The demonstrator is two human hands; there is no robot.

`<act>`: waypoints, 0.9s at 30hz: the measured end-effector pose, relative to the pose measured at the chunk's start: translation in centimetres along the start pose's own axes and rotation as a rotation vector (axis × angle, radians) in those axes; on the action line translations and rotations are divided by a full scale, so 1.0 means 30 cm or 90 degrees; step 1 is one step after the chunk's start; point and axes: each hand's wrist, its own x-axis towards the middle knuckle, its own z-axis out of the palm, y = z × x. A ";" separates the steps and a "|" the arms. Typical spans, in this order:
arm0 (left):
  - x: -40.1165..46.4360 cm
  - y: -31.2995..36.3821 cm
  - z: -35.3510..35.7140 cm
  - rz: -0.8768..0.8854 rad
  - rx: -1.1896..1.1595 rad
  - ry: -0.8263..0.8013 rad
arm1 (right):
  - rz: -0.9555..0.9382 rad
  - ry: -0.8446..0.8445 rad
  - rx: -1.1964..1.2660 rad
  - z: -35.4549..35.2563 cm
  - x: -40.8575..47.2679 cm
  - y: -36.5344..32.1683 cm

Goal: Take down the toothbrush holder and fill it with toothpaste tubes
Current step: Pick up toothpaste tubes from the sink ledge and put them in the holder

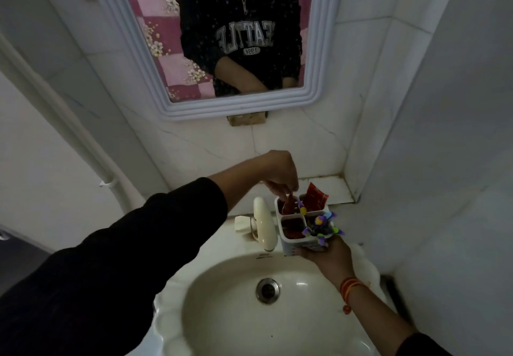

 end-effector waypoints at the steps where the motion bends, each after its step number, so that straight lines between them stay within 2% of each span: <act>1: -0.002 -0.023 -0.017 -0.019 -0.045 0.001 | 0.004 -0.001 -0.002 0.000 0.000 0.002; 5: 0.022 -0.188 -0.074 -0.070 -0.104 0.085 | -0.003 -0.005 0.002 -0.005 -0.001 -0.013; 7: 0.041 -0.301 -0.085 -0.099 -0.021 0.158 | -0.006 -0.008 0.019 -0.007 0.000 -0.019; 10: 0.072 -0.450 -0.079 -0.115 0.165 0.206 | -0.010 -0.014 0.004 -0.009 -0.004 -0.028; 15: 0.159 -0.618 -0.013 -0.178 0.268 0.134 | 0.005 -0.043 0.004 -0.009 -0.008 -0.054; 19: 0.245 -0.717 0.028 -0.171 0.305 0.178 | 0.011 -0.043 0.014 -0.005 -0.011 -0.075; 22: 0.231 -0.706 0.042 -0.162 0.308 0.194 | -0.003 -0.069 0.011 -0.008 0.000 -0.066; 25: 0.185 -0.661 0.043 -0.107 0.342 0.211 | 0.008 -0.075 0.019 -0.014 0.022 -0.038; 27: 0.154 -0.602 0.034 -0.086 0.290 0.181 | 0.003 -0.067 0.009 -0.018 0.029 -0.022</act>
